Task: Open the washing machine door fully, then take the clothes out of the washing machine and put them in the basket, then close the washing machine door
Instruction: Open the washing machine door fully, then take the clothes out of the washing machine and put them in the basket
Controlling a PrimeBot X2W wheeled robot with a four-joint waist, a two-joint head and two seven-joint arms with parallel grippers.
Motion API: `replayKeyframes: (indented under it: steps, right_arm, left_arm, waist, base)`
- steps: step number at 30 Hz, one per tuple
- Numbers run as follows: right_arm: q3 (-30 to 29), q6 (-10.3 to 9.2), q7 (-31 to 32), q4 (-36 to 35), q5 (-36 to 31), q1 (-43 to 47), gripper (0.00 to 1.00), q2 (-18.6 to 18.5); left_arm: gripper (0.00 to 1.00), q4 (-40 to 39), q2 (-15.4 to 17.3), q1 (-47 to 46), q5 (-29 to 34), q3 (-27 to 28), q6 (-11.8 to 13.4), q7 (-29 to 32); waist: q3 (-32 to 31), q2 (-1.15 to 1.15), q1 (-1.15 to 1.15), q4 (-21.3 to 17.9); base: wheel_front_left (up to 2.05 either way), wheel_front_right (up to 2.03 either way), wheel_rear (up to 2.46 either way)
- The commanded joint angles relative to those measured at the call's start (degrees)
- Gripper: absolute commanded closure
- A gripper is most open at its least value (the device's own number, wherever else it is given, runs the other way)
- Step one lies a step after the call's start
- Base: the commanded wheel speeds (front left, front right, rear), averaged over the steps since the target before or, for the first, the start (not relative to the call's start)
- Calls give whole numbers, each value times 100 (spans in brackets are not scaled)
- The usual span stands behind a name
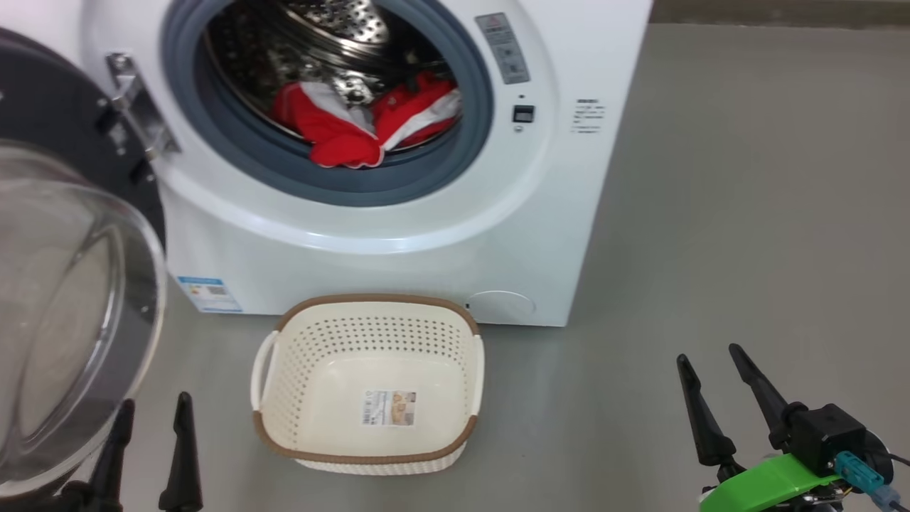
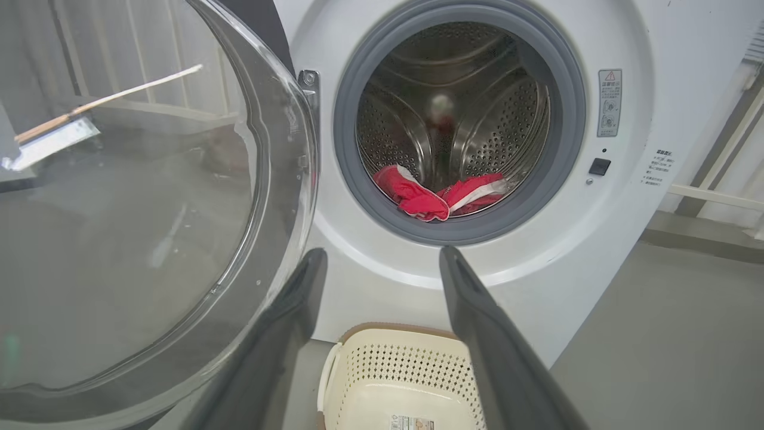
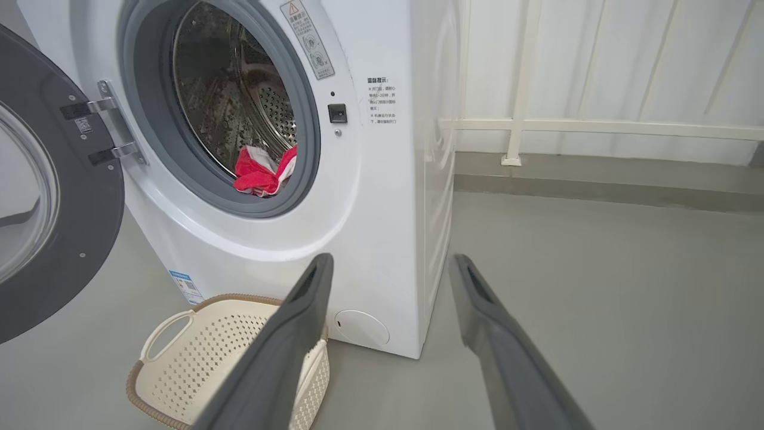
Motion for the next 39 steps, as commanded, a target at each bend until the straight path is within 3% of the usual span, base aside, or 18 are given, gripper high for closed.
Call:
replayKeyframes:
  steps: [1, 15, 39]
  right_arm:
    - [76, 37, -52, -167, 3, -43, 0, -33]
    - [-177, 37, -52, -262, -4, -53, 0, 22]
    - [-294, 37, -52, -288, -48, -116, 0, 79]
  left_arm:
    - [0, -186, 191, -20, -94, 94, -32, -29]
    - [0, -484, 342, 46, -435, -484, -32, -29]
    - [0, -518, 431, -172, -596, -618, -32, -29]
  waist:
    - [47, 0, 0, -293]
    - [194, 0, 0, -993]
    - [260, 0, 0, -1062]
  base:
    - [0, 0, 0]
    - [0, 0, 0]
    - [3, -4, 1]
